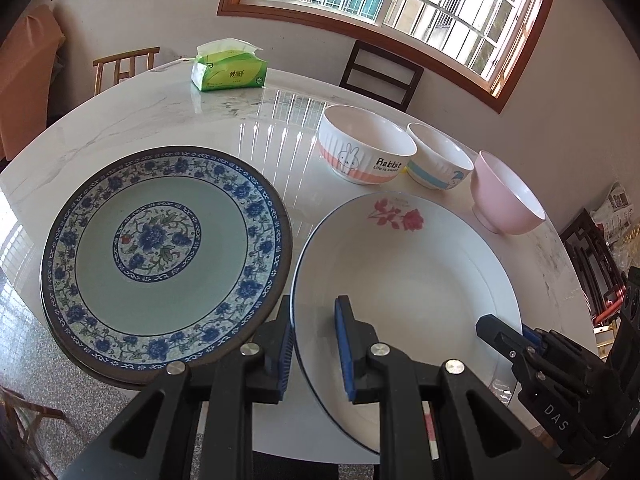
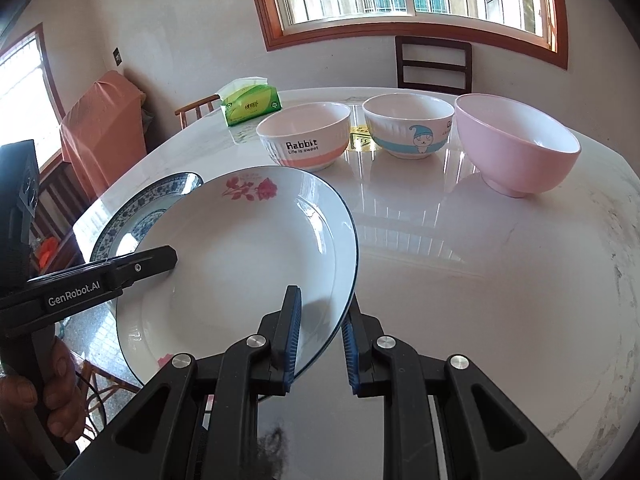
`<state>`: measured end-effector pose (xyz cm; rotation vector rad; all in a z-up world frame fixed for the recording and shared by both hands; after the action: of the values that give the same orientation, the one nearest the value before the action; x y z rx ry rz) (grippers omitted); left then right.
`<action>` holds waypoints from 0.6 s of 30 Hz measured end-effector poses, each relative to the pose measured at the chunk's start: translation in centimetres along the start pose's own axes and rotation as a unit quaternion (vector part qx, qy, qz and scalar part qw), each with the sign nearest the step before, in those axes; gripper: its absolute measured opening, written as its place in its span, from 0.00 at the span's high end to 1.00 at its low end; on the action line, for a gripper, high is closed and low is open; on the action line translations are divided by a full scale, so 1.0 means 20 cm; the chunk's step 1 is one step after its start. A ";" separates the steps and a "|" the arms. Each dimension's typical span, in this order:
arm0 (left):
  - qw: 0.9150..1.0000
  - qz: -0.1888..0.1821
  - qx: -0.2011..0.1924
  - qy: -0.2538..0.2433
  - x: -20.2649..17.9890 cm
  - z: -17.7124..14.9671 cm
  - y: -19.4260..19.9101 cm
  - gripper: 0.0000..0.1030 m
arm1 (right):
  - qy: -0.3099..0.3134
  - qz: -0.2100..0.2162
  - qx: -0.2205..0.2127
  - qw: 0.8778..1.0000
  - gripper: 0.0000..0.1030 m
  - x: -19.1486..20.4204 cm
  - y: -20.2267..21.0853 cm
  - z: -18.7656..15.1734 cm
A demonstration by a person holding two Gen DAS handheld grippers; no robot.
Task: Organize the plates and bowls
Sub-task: 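Lift the white pink-flower plate with both grippers toward the blue-and-white plate stack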
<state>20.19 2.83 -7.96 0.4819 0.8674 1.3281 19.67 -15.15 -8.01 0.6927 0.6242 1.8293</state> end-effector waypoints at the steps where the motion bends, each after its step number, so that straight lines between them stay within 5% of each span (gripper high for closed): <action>1: 1.000 0.000 -0.001 0.003 0.02 0.00 0.01 0.82 | 0.002 0.002 0.001 1.000 0.82 0.02 -0.01 0.00; 18: 0.998 0.007 -0.015 0.058 0.32 0.01 0.12 0.82 | 0.049 0.020 0.011 0.999 0.82 0.29 -0.10 0.06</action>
<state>18.93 9.48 -7.74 0.3906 0.9388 1.3902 19.98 -8.92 -7.57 0.6379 0.6999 1.9038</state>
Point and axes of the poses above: each gripper's, at about its wrist camera, not at the fingertips, and y roughly against the way its jaws point, x to its left, z to its top, the point moved 9 cm from there along -y, roughly the way its jaws point, and after that the axes turned 1 degree about z, right-handed, at the moved point
